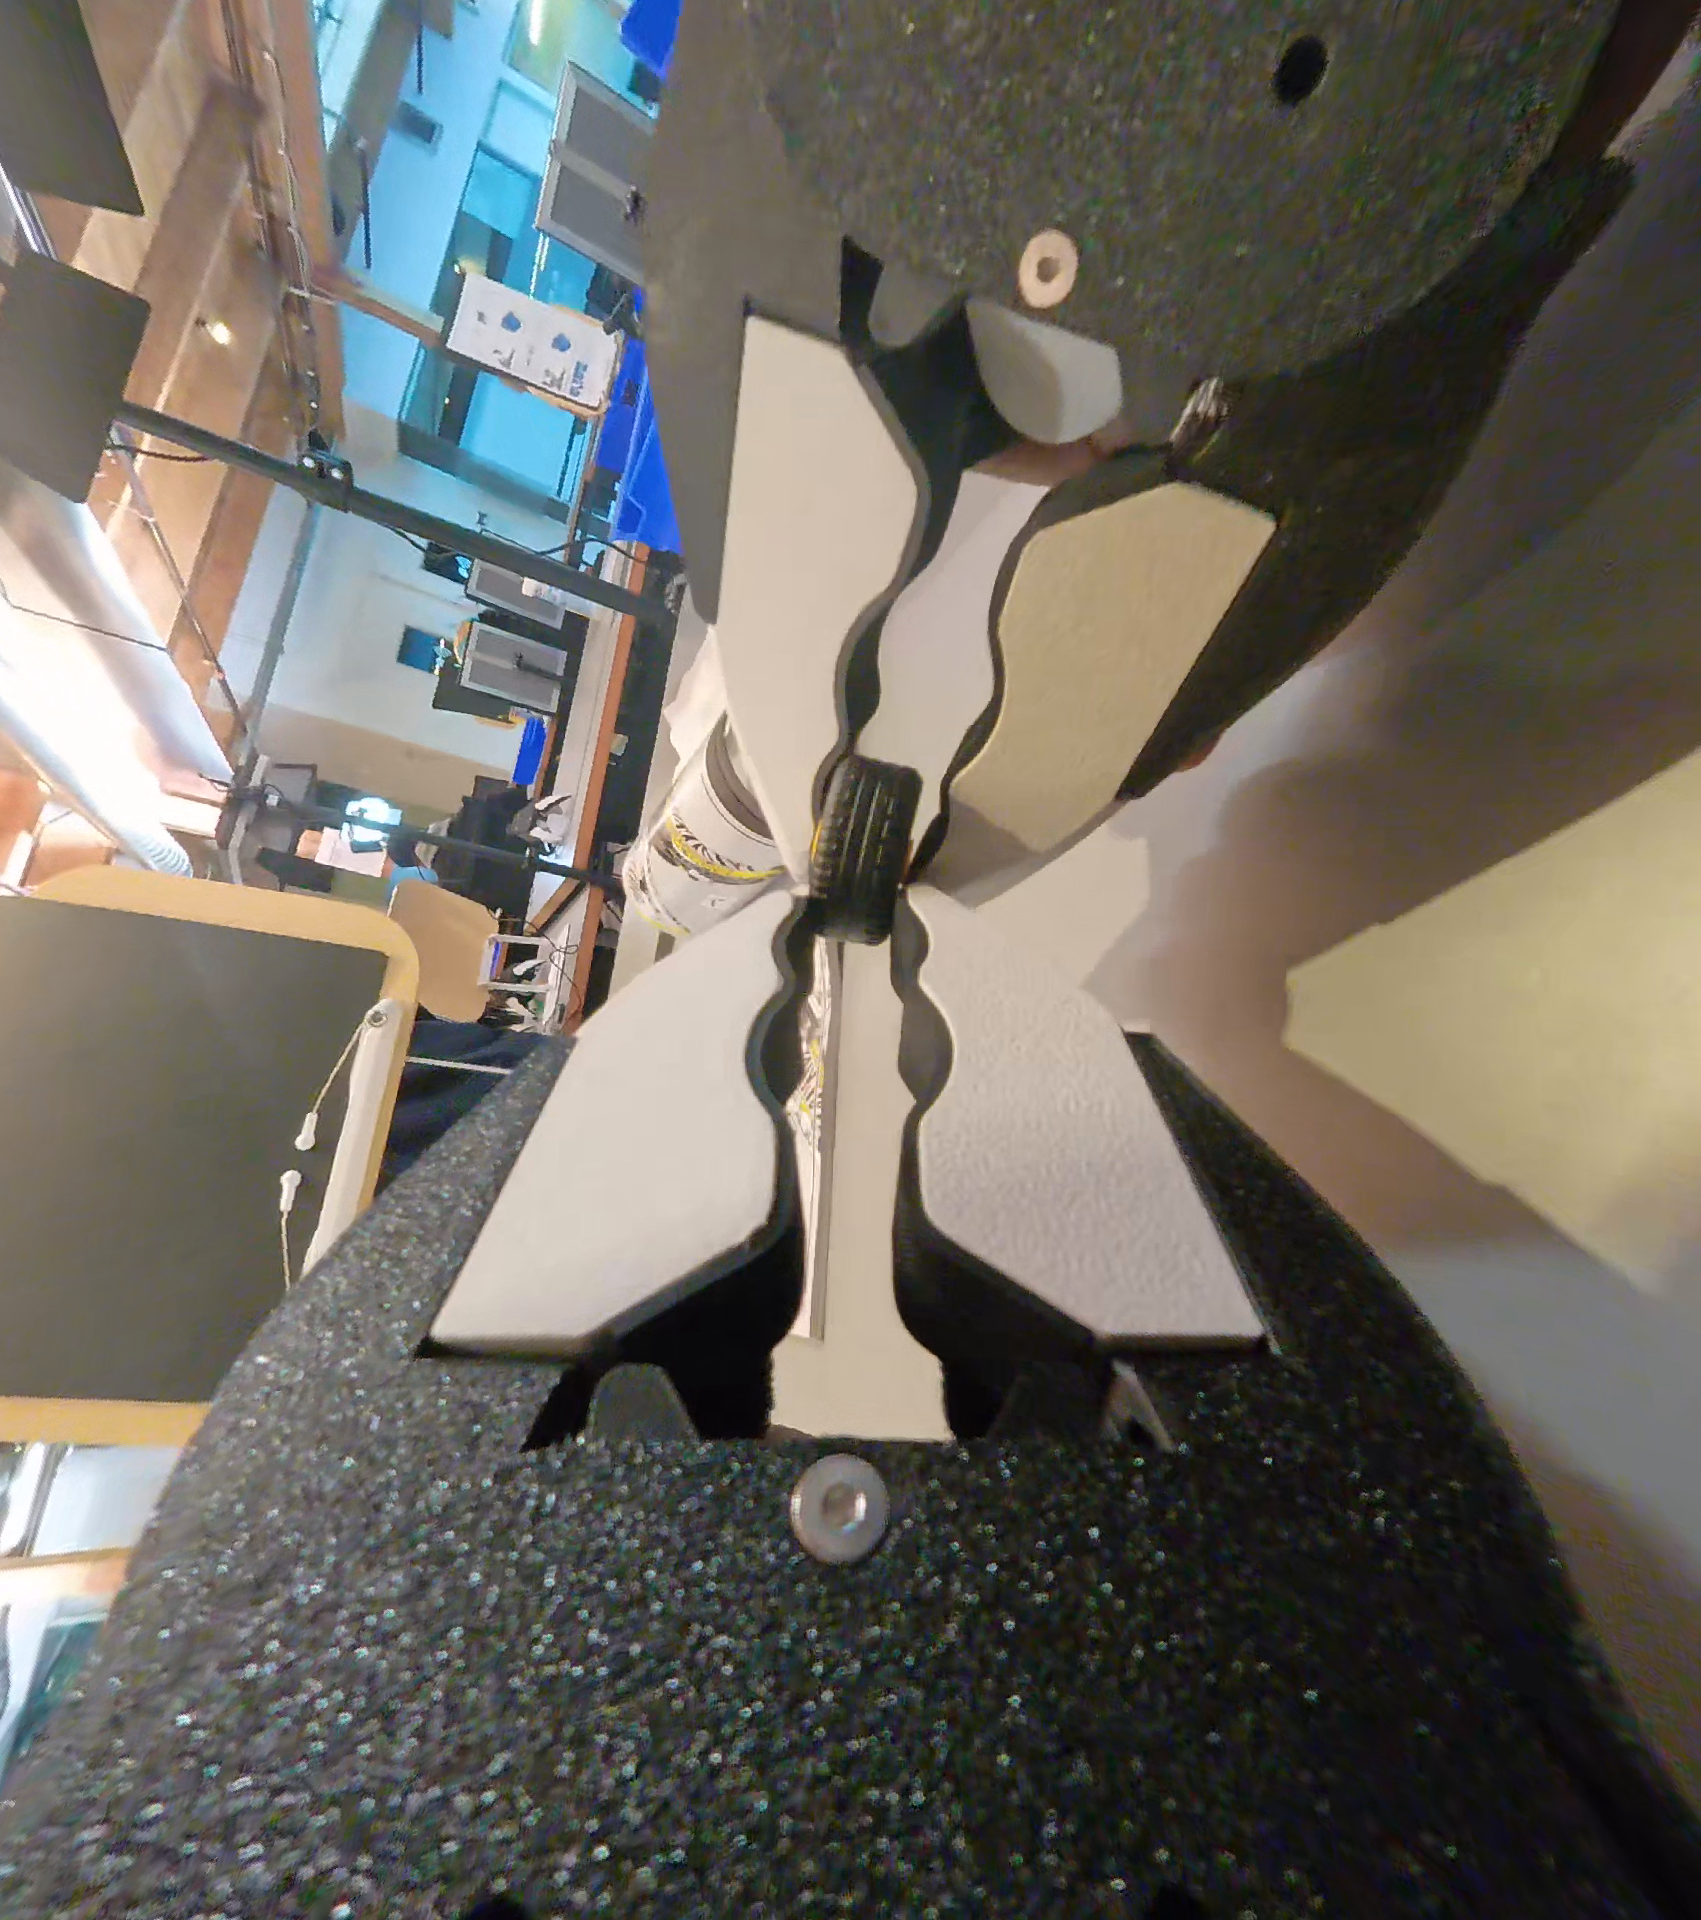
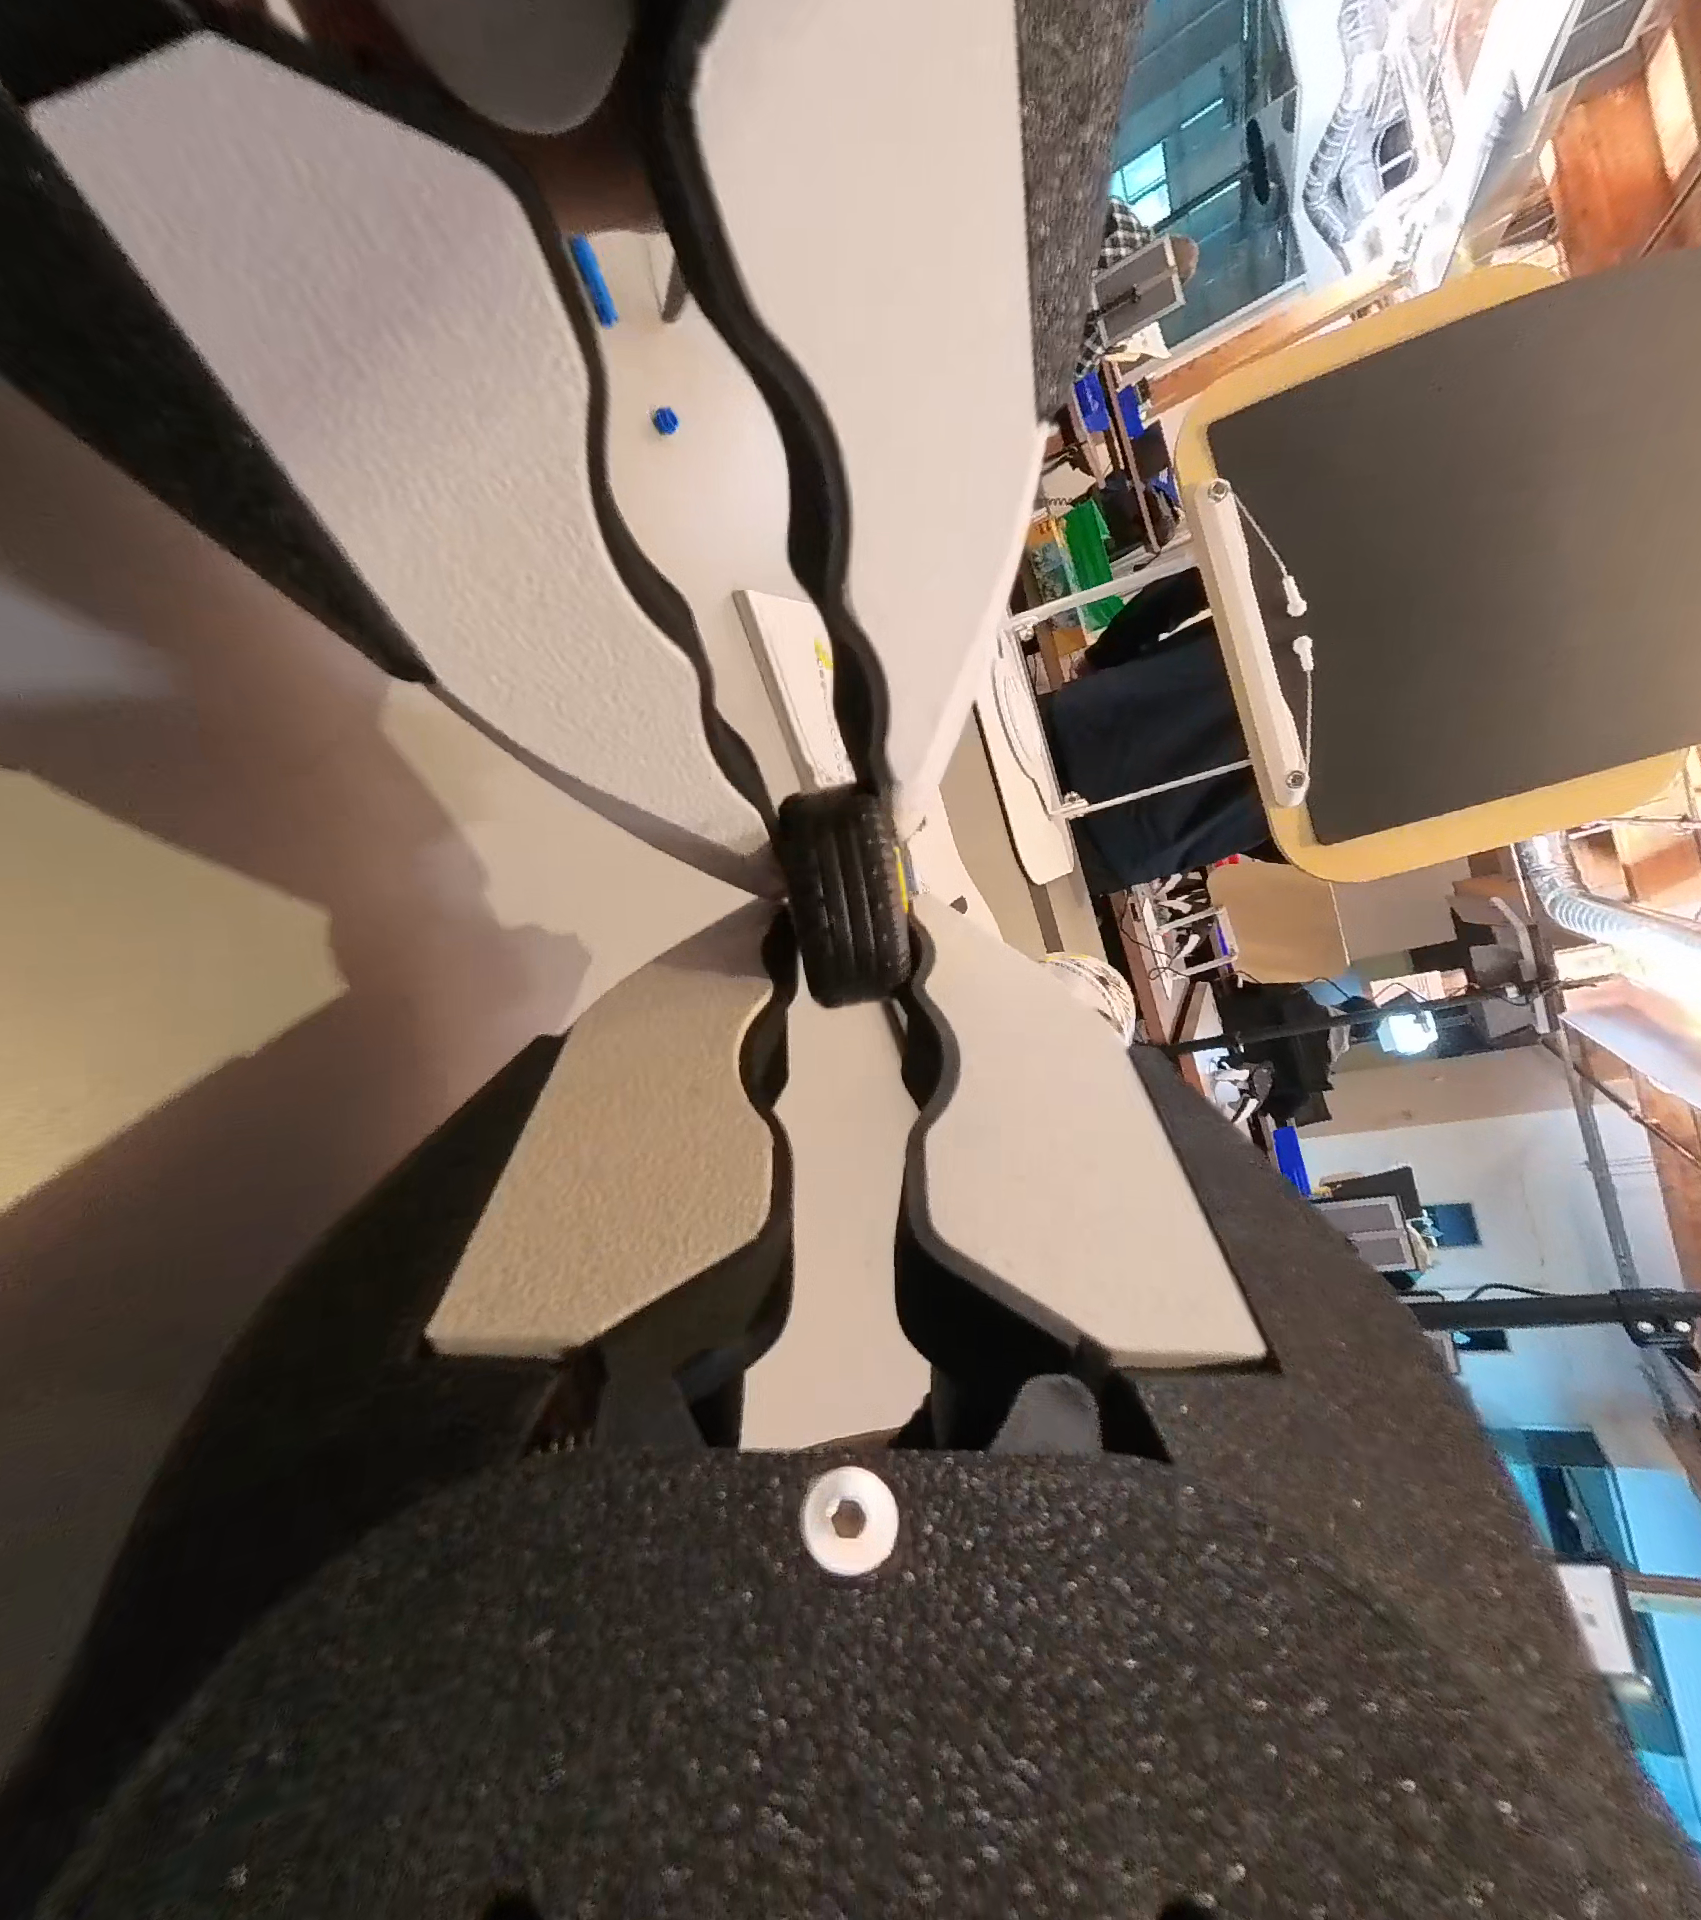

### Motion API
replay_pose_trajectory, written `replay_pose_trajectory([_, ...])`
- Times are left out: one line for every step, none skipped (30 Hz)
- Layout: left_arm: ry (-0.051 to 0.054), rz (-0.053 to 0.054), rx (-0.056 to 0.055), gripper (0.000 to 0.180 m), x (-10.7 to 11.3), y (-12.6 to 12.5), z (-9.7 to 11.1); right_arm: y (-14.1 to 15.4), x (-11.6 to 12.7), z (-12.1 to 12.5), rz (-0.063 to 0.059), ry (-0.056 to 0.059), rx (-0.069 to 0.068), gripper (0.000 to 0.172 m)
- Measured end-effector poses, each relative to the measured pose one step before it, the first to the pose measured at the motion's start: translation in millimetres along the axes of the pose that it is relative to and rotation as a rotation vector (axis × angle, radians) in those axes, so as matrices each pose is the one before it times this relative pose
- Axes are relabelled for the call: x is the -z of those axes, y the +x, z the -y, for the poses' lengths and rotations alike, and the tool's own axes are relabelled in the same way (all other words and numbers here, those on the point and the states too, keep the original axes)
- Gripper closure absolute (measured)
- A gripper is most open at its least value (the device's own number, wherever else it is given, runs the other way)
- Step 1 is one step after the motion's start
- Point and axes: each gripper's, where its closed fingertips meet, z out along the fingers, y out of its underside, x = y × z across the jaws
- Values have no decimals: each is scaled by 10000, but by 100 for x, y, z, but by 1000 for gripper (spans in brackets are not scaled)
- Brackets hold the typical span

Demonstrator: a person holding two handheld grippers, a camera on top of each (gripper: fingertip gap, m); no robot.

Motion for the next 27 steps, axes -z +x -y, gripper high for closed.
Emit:
replay_pose_trajectory([-40,-22,7,165,-12,42,-57,-11,-15,-33,-24,-32,61,155])
replay_pose_trajectory([-43,-10,32,165,-17,23,-53,-28,-20,-46,-7,-27,55,155])
replay_pose_trajectory([-56,-3,41,165,-34,15,-89,13,0,-29,-10,-6,32,155])
replay_pose_trajectory([-51,15,41,165,-17,-27,-85,38,28,-15,-23,14,19,155])
replay_pose_trajectory([-38,7,45,165,-15,-43,-85,48,40,0,-20,17,20,156])
replay_pose_trajectory([-22,-13,56,165,-13,-5,-64,11,21,-17,-1,7,22,156])
replay_pose_trajectory([-7,-5,43,165,-27,23,-17,-22,-7,-26,19,-5,19,156])
replay_pose_trajectory([-20,1,3,165,-32,46,-23,-36,-4,-30,29,-15,22,156])
replay_pose_trajectory([-31,1,23,165,-40,39,-24,-39,-23,-54,30,-39,25,156])
replay_pose_trajectory([-19,1,56,165,-37,55,-27,-44,9,-54,55,-43,-2,156])
replay_pose_trajectory([2,57,68,165,-12,0,36,43,33,-21,67,-9,-88,157])
replay_pose_trajectory([17,148,40,165,11,-150,83,147,42,12,15,12,-186,157])
replay_pose_trajectory([13,175,58,165,15,-202,130,228,55,45,-62,-9,-172,157])
replay_pose_trajectory([-1,202,63,165,12,-194,125,229,52,21,-99,-20,-88,157])
replay_pose_trajectory([-24,213,45,165,-17,-134,84,164,35,-1,-53,-24,-133,158])
replay_pose_trajectory([-38,187,27,165,1,-79,81,110,37,-7,3,-14,-236,158])
replay_pose_trajectory([-26,153,91,165,6,-65,97,93,75,10,-1,-2,-237,158])
replay_pose_trajectory([16,149,162,166,23,-83,147,143,129,46,-49,7,-175,158])
replay_pose_trajectory([39,139,200,166,44,-83,174,139,129,54,-65,-1,-164,158])
replay_pose_trajectory([-1,98,151,166,15,-36,124,102,118,21,-43,-26,-190,158])
replay_pose_trajectory([-2,118,131,166,-8,-58,118,107,89,6,-41,-20,-197,158])
replay_pose_trajectory([15,108,126,166,-10,-65,111,125,90,34,-50,-7,-193,159])
replay_pose_trajectory([42,67,181,166,-6,-70,119,114,91,33,-47,-4,-209,159])
replay_pose_trajectory([52,36,257,165,0,-54,104,79,88,49,-34,5,-177,159])
replay_pose_trajectory([106,25,306,165,13,-55,118,90,73,69,-40,45,-94,159])
replay_pose_trajectory([131,-103,394,165,-10,53,74,37,20,5,-17,7,-29,159])
replay_pose_trajectory([73,-106,374,165,-85,52,-80,-24,-61,-106,-15,-55,81,159])
